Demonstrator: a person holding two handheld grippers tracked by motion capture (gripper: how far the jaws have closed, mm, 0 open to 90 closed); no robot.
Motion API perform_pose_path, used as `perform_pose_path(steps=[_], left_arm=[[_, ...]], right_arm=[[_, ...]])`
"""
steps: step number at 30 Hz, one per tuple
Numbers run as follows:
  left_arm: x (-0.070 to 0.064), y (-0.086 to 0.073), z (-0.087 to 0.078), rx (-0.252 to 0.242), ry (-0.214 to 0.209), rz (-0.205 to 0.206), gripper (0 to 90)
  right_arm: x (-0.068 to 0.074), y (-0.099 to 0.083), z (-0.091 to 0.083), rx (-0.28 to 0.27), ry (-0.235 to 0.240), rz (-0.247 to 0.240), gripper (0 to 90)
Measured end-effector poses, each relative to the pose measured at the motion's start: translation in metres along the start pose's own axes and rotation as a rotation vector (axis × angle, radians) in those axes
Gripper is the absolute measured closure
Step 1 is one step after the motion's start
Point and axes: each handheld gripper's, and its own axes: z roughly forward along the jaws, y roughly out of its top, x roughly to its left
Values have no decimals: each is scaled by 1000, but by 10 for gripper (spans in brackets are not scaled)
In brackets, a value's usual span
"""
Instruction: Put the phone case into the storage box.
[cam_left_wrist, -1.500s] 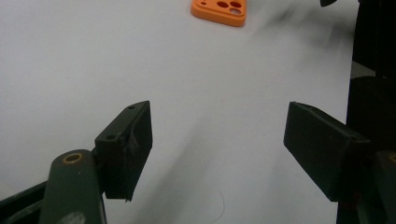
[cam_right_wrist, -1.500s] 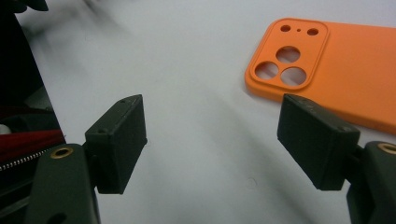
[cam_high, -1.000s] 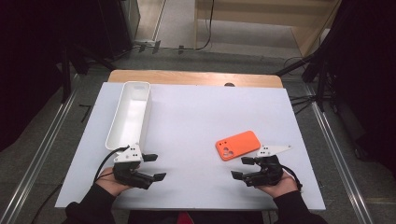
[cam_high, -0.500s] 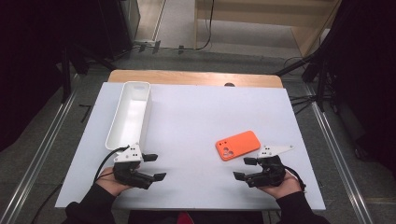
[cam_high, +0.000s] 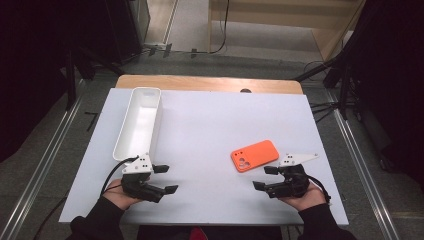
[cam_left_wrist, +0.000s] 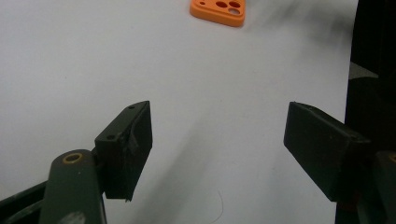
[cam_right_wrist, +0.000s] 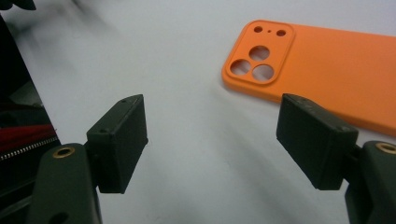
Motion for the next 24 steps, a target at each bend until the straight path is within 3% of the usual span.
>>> perform_pose_path(steps=[17, 21, 22, 23, 24], left_arm=[[0, 0, 0, 1, -1, -3, 238], [0, 0, 0, 3, -2, -2, 238], [0, 1, 0, 1, -3, -1, 238], [0, 1, 0, 1, -3, -1, 238], [0, 1, 0, -1, -6, -3, 238]], right_arm=[[-18, 10, -10, -42, -99, 54, 244], [-20, 12, -11, -48, -120, 61, 300], [-21, 13, -12, -54, -132, 60, 366], [-21, 13, -12, -54, -132, 60, 366], [-21, 13, -14, -70, -162, 52, 450]])
